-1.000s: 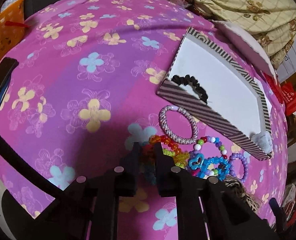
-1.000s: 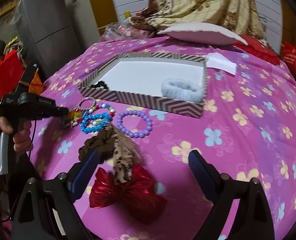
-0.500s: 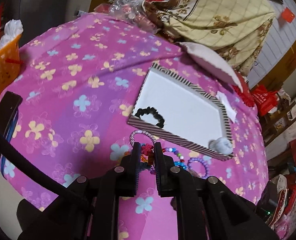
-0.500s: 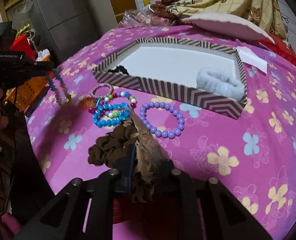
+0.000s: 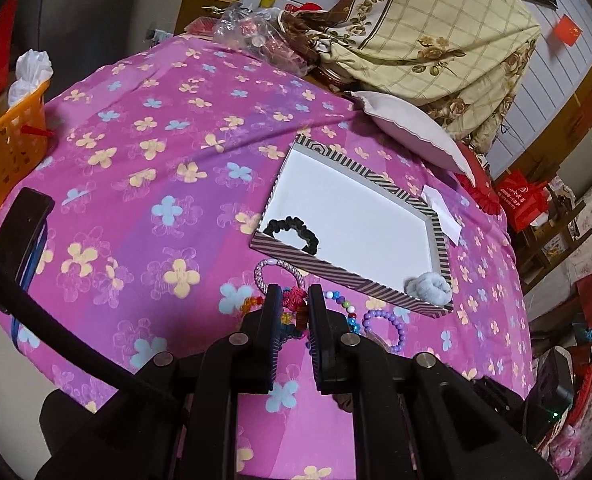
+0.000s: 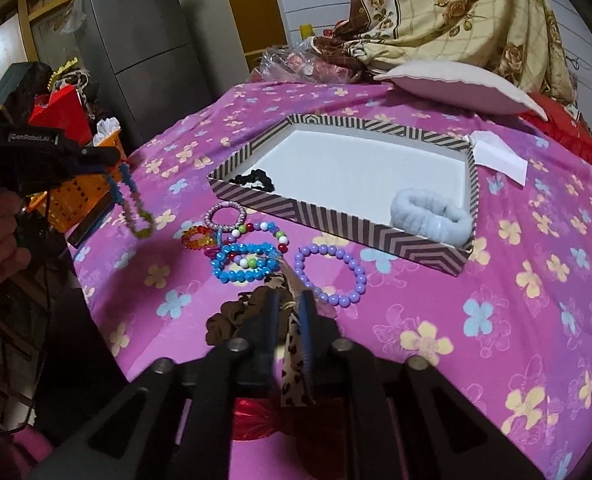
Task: Organize jewelry
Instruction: 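Grasp the bead bracelet with the left tool while the right tool grasps the brown scrunchie and leopard bow, then carry both items into the striped box and open both tools to release them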
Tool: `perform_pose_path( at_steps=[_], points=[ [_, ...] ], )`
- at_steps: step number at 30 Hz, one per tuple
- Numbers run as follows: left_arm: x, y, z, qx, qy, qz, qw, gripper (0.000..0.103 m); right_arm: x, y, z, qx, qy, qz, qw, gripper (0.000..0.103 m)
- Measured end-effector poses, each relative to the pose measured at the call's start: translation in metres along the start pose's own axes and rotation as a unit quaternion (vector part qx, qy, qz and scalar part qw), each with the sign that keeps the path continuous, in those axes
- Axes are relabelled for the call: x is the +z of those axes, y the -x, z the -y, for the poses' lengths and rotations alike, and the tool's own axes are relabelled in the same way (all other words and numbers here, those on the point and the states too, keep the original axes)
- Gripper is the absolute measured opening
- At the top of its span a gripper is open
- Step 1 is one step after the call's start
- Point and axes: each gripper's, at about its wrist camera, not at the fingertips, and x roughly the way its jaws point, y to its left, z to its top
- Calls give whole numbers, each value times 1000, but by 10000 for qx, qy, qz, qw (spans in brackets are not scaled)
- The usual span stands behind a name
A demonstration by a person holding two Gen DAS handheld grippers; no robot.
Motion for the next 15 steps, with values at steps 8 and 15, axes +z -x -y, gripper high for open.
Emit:
perform_pose_path(
  at_steps=[8, 15],
  points=[
    [-10, -4, 0, 39, -23, -121, 9999, 31, -2, -45, 0, -20, 133, -705, 9974, 54],
    [-13, -8, 0, 117, -72, -175, 9998, 31, -15, -56, 3, 77, -54, -758, 9971, 19]
  ],
)
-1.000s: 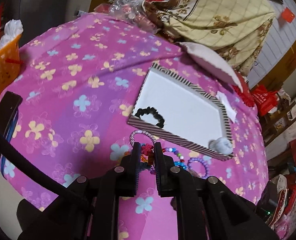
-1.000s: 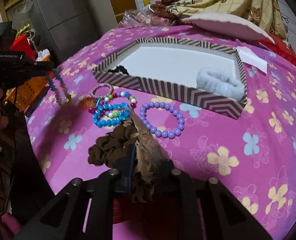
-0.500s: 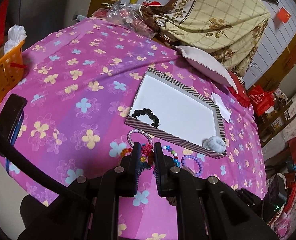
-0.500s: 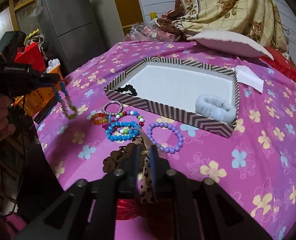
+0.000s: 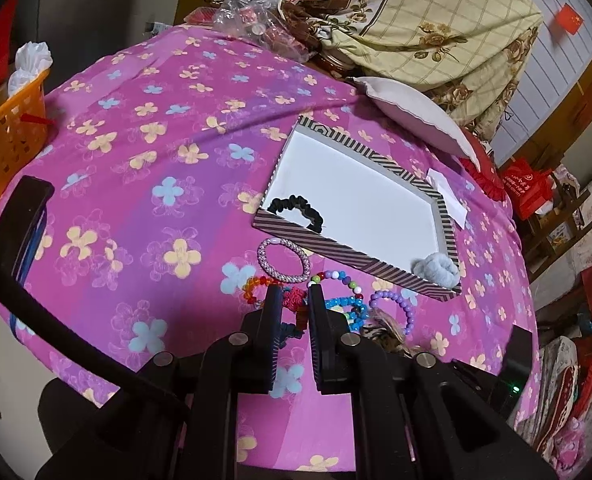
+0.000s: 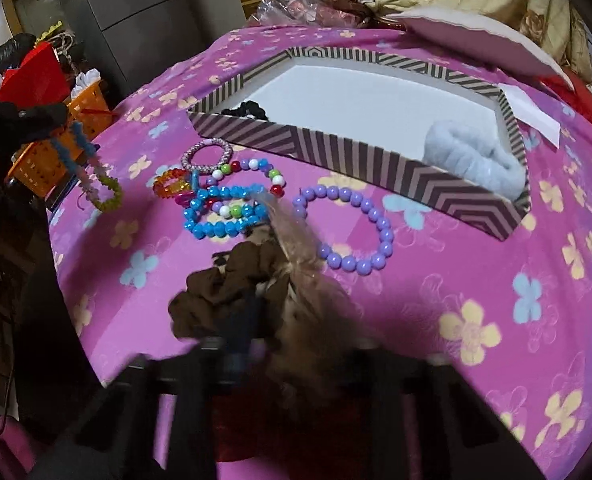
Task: Organize jewelry
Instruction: 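Carry both items into the striped box and open both tools to release them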
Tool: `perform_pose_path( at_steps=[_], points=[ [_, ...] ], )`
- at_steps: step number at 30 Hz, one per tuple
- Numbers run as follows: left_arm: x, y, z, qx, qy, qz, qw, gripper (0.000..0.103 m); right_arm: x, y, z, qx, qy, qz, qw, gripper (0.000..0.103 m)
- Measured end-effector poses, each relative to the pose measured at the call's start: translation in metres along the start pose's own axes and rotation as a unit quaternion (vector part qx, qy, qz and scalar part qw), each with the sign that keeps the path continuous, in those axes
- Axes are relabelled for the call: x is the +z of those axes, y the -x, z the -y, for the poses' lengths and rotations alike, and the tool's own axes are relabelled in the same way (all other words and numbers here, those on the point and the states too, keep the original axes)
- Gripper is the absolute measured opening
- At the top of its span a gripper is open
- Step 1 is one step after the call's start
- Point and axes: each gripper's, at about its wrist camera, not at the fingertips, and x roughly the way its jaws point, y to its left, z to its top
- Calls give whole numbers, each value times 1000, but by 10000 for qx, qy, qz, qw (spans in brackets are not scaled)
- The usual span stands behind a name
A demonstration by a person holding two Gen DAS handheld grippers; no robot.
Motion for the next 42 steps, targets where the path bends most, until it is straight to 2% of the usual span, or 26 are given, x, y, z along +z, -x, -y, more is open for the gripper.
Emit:
perform_pose_path(
  at_steps=[10, 19, 29, 36, 42],
  points=[
    [14, 5, 16, -20, -164, 118, 9998, 31, 31, 66, 13, -112, -32, 793, 9968, 17],
    [42, -16, 40, 52, -347, 30, 9994, 31, 62, 75, 47, -300, -375, 989, 9939, 18],
    [83, -56, 67, 401, -682, 173, 9967, 31, 112, 46, 91, -285, -747, 971, 9921, 18],
    [111, -95, 79, 578, -823, 179, 9948, 31, 142, 11, 131, -313, -1027, 753, 9914, 18],
    [123, -132, 76, 695, -804, 32, 9943, 31, 152, -19, 160, -332, -1253, 502, 9903, 18]
  ],
)
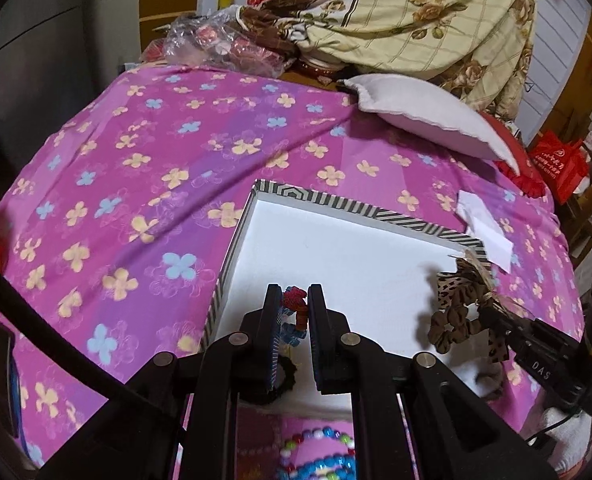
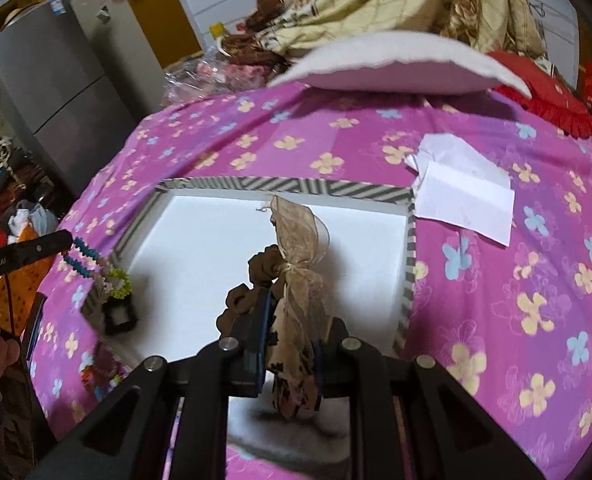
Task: Organize jewelry
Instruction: 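Carry both items into the striped box and open both tools to release them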
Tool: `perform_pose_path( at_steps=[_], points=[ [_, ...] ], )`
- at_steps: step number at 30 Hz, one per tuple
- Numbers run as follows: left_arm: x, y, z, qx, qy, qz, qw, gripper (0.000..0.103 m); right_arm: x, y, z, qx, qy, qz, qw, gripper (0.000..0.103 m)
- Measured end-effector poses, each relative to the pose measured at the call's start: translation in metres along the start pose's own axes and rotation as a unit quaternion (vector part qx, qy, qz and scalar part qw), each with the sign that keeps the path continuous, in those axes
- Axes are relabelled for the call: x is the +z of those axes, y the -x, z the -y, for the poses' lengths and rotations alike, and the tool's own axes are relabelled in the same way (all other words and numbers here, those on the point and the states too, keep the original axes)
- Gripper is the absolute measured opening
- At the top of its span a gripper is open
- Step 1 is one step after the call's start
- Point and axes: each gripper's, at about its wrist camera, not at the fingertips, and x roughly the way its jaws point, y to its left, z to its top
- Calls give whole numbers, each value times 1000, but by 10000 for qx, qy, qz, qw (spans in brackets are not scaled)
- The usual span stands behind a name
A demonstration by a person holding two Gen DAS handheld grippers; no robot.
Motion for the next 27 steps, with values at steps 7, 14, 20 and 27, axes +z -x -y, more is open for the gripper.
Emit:
perform_pose_path(
  at_steps=[7, 14, 20, 27],
  points=[
    [-3, -43, -15, 282, 171, -304, 9990, 31, -5, -32, 21, -152, -221, -372, 9989, 18],
    [-11, -68, -26, 362, 299, -554, 9974, 31, -9, -31, 17, -442, -10, -367, 9983, 30],
    [-13, -55, -33, 149, 494, -457, 9976, 46, -11, -4, 15, -395, -124, -88, 9991, 49],
    [-29, -15, -29, 108, 263, -211, 9994, 50, -27, 46, -2, -441, 17, 414, 9982, 53]
  ],
)
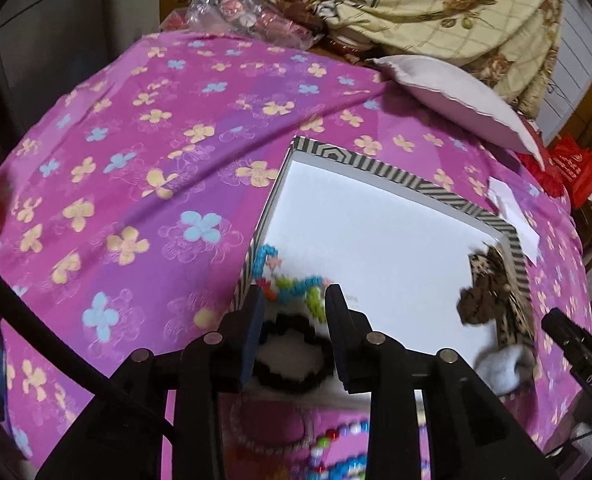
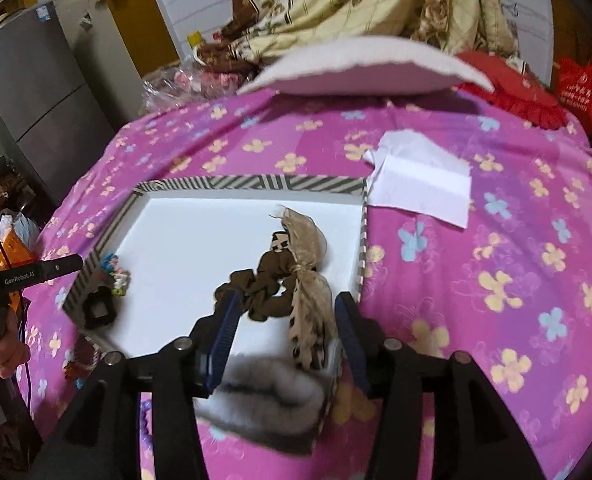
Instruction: Organize jewelry
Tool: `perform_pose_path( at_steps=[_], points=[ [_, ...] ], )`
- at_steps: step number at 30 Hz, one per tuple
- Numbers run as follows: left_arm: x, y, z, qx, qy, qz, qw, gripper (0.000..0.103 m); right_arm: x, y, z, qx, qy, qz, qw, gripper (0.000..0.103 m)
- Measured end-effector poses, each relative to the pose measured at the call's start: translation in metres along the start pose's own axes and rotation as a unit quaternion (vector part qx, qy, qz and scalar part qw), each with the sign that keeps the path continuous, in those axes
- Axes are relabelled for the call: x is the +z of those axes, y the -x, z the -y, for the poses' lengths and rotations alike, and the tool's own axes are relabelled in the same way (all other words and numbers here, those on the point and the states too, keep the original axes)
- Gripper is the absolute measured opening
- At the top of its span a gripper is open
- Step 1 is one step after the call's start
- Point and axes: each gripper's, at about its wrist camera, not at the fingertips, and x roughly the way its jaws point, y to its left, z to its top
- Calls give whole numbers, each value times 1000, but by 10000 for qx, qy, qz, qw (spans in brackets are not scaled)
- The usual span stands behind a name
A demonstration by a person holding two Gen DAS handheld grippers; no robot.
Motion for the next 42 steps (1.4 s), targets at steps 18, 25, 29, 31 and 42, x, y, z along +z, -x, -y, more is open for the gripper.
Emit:
perform_pose_path(
  at_steps=[18, 25, 29, 31, 42],
  points=[
    [-101, 92, 7, 356, -478, 717, 9956, 50, -91, 87, -49, 380, -3, 580, 9976, 69],
    [-125, 109, 8, 398, -485, 863, 9943, 50, -119, 104, -61, 437, 36, 493, 9978, 69],
    [-134, 115, 8, 409, -448, 889, 9942, 50, -126, 114, -68, 435, 116, 486, 9978, 69],
    [-139, 118, 7, 392, -410, 888, 9944, 50, -129, 119, -72, 419, 146, 511, 9977, 69],
    [-156, 124, 3, 454, -363, 889, 9943, 50, -144, 136, -81, 331, 288, 493, 9978, 70]
  ],
)
